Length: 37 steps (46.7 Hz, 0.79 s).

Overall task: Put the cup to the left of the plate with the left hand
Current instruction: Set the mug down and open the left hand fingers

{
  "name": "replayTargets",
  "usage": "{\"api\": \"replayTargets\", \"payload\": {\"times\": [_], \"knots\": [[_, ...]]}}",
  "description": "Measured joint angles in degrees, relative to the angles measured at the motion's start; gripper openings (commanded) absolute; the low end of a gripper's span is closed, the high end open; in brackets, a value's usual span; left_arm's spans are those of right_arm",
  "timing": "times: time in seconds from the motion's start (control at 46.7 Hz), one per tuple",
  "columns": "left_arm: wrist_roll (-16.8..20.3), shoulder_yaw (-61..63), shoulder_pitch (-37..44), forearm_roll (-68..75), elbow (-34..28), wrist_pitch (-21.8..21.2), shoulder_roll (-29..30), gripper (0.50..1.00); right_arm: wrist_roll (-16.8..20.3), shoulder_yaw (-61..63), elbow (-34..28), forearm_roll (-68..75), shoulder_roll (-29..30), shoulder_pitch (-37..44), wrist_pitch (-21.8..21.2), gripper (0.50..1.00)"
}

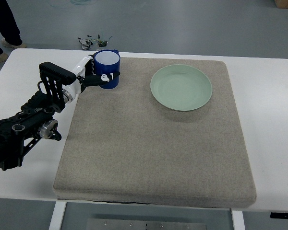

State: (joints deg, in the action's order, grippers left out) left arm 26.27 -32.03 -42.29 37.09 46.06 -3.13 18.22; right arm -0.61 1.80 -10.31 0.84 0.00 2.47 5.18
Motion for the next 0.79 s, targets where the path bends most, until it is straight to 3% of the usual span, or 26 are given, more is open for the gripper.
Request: {"api": "replayTargets", "payload": {"times": [0.514,0.792], "knots": [[2.5,0.1,1.0,-0.1,-3.6,-0.1,-1.0,0.703,0.0,0.0,0.0,0.0,0.0,0.0,0.0,0.934],[2.5,0.2,1.5,0.0,-4.5,-0.1,-2.0,0.761,0.0,0.0,0.0,0.0,0.0,0.0,0.0,0.934]]}}
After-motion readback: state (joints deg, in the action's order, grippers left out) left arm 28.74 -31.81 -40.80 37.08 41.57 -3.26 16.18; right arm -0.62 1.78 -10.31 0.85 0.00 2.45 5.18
